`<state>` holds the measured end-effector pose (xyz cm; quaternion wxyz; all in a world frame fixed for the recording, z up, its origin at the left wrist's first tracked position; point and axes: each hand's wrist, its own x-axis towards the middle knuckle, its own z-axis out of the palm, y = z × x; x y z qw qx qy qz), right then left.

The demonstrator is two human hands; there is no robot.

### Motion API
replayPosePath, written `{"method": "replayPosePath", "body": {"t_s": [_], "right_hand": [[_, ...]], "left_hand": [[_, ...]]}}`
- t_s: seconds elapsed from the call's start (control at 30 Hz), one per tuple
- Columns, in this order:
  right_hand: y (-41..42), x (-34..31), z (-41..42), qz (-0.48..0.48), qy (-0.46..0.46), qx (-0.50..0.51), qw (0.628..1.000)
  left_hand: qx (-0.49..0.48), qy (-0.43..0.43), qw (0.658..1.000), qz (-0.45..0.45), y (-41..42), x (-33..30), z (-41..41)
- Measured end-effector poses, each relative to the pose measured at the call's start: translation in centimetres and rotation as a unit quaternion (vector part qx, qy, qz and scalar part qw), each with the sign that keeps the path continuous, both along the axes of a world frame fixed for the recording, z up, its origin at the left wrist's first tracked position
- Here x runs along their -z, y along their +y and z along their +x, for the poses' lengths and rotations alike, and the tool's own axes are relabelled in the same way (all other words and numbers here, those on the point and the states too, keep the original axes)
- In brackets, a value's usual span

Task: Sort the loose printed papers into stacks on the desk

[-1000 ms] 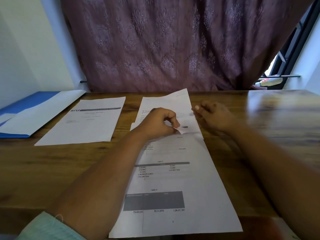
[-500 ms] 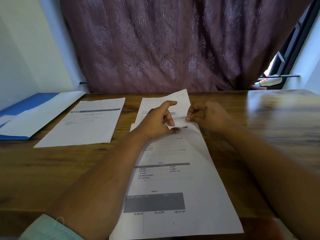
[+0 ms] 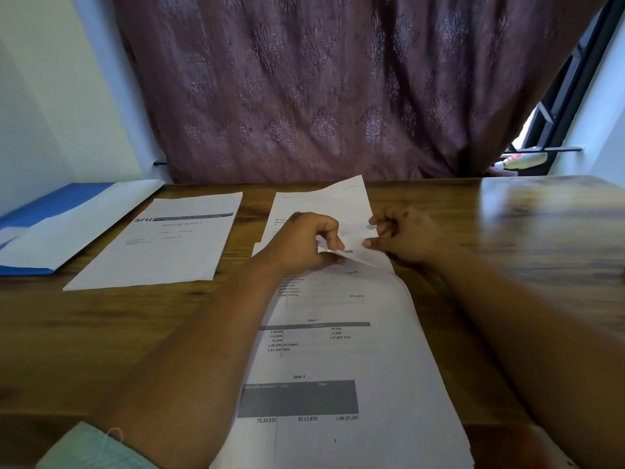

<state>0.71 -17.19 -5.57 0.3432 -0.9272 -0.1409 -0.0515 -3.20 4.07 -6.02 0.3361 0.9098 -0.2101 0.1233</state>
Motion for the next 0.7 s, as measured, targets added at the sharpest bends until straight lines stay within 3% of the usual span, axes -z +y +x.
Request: {"method": "replayPosePath", "body": {"t_s": [0.1, 0.23, 0.47, 0.53, 0.63, 0.7], "right_hand": [[0.2, -0.2, 0.1, 0.049, -0.013, 0.005, 0.999], [0.4, -1.1, -0.5, 0.046, -0.036, -0.013, 0.998], [0.5, -1.6, -1.1, -0.080, -0.133, -0.076, 0.985], [0.6, -1.7, -1.4, -0.030, -0.137, -0.084, 0.987], [0.4, -1.8, -1.7, 0.129, -0.076, -0.059, 0.987], [0.0, -1.5, -1.1, 0.054, -0.071, -0.009, 0.996]], "left_hand": [[-0.012, -0.018, 1.000, -0.001, -0.1, -0.1, 0.0], [-0.038, 0.023, 0.999, -0.026, -0.5, -0.2, -0.2], [-0.060, 0.015, 0.998, -0.013, -0.7, -0.5, -0.2], [-0.056, 0.006, 0.998, 0.001, -0.6, -0.5, -0.2], [-0.049, -0.014, 0.998, 0.037, -0.4, -0.2, 0.0], [-0.042, -0.032, 0.998, 0.045, -0.3, 0.0, 0.1]]}}
